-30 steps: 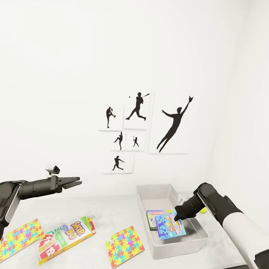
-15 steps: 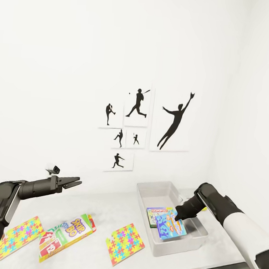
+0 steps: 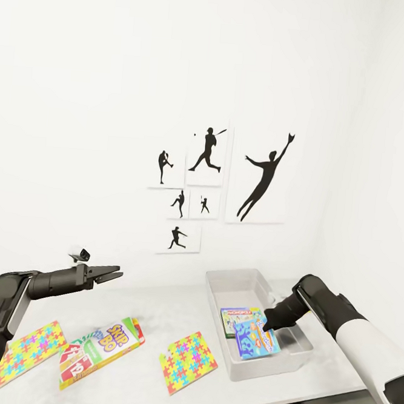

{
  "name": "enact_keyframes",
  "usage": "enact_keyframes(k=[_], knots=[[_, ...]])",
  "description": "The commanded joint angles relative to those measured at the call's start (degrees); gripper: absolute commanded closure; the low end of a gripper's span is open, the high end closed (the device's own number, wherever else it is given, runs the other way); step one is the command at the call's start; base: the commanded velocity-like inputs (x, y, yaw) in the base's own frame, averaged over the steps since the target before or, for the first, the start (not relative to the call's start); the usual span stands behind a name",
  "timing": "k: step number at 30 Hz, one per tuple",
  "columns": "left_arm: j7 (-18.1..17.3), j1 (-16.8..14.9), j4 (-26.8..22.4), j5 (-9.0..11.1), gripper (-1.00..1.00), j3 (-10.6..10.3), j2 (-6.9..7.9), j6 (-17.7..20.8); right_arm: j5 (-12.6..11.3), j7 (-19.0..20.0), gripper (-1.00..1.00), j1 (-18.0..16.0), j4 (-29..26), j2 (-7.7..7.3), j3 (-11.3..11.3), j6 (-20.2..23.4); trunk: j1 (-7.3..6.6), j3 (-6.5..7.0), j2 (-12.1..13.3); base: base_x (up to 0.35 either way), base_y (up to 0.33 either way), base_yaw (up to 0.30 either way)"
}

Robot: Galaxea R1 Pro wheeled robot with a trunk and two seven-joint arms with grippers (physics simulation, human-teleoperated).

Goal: Put all the toys in the child's room - the three board games (two on the bed and one on the table), the two jigsaw puzzles on the table, and the tennis ball on the table - inside the toy box on the table in the child's room.

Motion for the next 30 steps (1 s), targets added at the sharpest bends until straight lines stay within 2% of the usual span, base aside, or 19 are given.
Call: enact_keyframes(k=[1,17,30], knots=[[-0.22,0.00,0.00,-0.01,-1.00,0.00,0.01,0.61,0.25,0.38,1.00,-0.04,-0.08,-0.05,0.23,0.10,0.02,-0.13,-0.06,0.000,0.000,0.000],[-0.22,0.04,0.00,-0.01,-1.00,0.00,0.01,0.61,0.12,0.41,1.00,-0.12,-0.55,-0.31,0.10,0.10,0.02,-0.41,-0.06,0.000,0.000,0.000],[-0.22,-0.01,0.00,-0.01,-1.00,0.00,0.01,0.61,0.38,0.03,1.00,-0.56,-0.49,0.31,-0.58,0.10,0.02,-0.41,-0.06,0.000,0.000,0.000]])
